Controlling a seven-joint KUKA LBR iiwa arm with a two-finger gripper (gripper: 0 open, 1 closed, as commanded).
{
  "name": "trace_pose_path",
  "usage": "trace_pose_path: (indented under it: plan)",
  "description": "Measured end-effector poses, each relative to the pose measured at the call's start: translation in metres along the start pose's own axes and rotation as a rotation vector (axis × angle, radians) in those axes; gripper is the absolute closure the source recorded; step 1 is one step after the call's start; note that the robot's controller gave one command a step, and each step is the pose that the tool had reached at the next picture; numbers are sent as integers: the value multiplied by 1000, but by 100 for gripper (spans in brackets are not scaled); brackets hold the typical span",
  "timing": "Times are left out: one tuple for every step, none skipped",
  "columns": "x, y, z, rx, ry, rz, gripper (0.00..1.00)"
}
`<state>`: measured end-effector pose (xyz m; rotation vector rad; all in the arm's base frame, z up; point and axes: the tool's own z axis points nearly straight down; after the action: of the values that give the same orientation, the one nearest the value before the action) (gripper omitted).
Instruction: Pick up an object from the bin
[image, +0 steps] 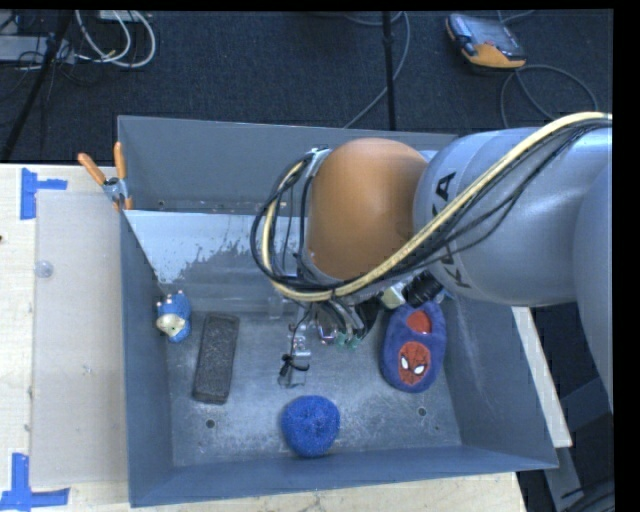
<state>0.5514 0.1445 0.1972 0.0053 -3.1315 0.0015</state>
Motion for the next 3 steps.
trace_pose_path:
  plan:
    - [-2,-1,-5,-1,-8,4,0]
    - [-2,14,37,0,-8,-142,0]
    - [-16,40,46,0,-8,-520,0]
